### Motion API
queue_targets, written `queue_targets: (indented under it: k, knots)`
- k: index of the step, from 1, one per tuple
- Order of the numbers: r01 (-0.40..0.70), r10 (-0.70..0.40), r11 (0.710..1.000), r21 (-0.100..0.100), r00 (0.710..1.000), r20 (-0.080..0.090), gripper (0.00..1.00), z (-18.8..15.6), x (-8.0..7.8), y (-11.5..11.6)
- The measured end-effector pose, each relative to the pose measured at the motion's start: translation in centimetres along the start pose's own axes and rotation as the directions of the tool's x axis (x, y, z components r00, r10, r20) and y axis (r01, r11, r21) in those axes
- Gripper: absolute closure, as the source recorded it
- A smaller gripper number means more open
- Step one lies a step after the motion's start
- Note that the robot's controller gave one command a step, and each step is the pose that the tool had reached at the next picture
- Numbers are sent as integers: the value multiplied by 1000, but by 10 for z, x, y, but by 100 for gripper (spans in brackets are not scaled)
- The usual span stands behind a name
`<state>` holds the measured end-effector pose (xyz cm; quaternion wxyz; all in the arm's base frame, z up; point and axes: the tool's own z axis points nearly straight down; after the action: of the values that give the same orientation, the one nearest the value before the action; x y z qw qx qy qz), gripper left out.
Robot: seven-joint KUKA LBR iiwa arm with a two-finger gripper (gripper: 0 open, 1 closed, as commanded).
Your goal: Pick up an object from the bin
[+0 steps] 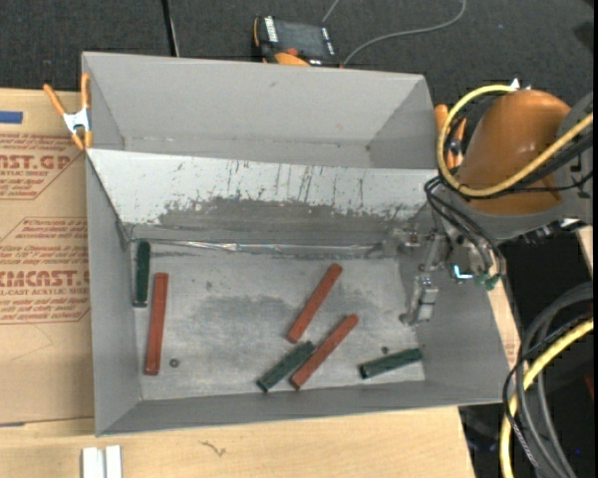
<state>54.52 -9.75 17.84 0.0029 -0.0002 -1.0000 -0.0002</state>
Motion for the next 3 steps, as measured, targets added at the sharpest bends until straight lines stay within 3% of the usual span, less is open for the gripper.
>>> queue_targets:
  k: [1,2,3]
  knots:
    - [383,-383,924,2,924,8,0,109,-12,71]
    - [497,-497,868,4,868,10,0,78,-30,106]
    - [568,-568,823,4,823,9,0,78,-49,115]
